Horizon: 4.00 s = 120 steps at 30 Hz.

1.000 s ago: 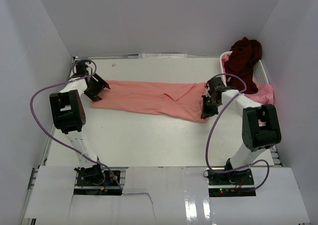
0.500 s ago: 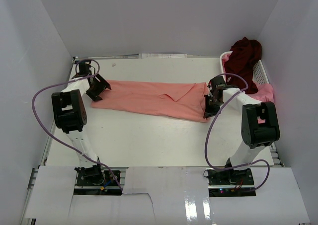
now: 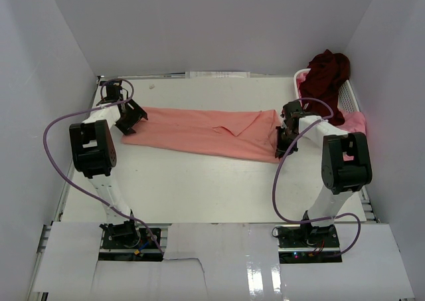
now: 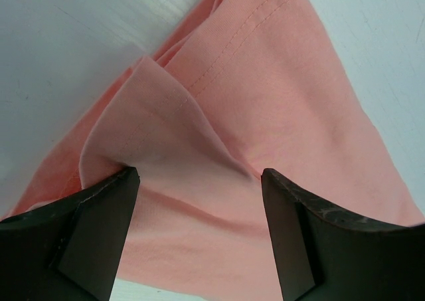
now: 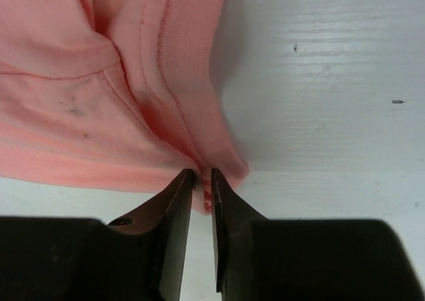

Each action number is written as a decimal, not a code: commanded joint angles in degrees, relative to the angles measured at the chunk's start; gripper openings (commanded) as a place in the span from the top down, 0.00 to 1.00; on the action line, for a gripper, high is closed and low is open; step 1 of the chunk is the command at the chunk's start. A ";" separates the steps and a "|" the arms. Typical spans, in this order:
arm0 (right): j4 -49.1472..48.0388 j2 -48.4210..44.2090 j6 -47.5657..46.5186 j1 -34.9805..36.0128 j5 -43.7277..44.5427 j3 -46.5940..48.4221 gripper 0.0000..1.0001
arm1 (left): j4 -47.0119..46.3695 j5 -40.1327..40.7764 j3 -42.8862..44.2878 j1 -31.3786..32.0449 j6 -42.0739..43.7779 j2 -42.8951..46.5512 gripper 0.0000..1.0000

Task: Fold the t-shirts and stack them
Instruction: Fold the other side of the tshirt into a rectangle

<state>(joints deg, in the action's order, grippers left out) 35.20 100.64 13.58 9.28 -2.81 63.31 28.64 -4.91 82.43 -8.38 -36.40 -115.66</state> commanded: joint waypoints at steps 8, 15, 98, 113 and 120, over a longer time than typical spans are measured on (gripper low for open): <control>5.49 -1.24 0.13 -0.75 9.13 8.32 0.74 | 2.12 0.87 -0.08 -0.32 0.19 3.94 0.14; 3.48 -5.36 -0.04 0.04 8.18 12.54 0.39 | 3.79 -1.51 1.76 -0.23 -1.30 7.89 0.14; -19.11 27.76 22.19 10.59 -26.98 35.82 0.48 | -17.39 -13.90 -15.46 33.43 -10.36 6.58 0.33; -23.35 34.02 18.16 9.88 -30.07 50.70 0.45 | -15.02 -14.25 -15.38 33.43 -9.13 9.83 0.32; -18.43 18.29 8.76 10.50 -23.22 33.32 0.44 | -3.28 -4.96 -4.49 33.34 -0.53 14.58 0.29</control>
<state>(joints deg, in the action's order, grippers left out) 14.46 128.03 28.86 19.53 -29.30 101.58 18.87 -16.03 71.26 24.88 -42.72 -108.29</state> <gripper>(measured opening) 0.557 0.705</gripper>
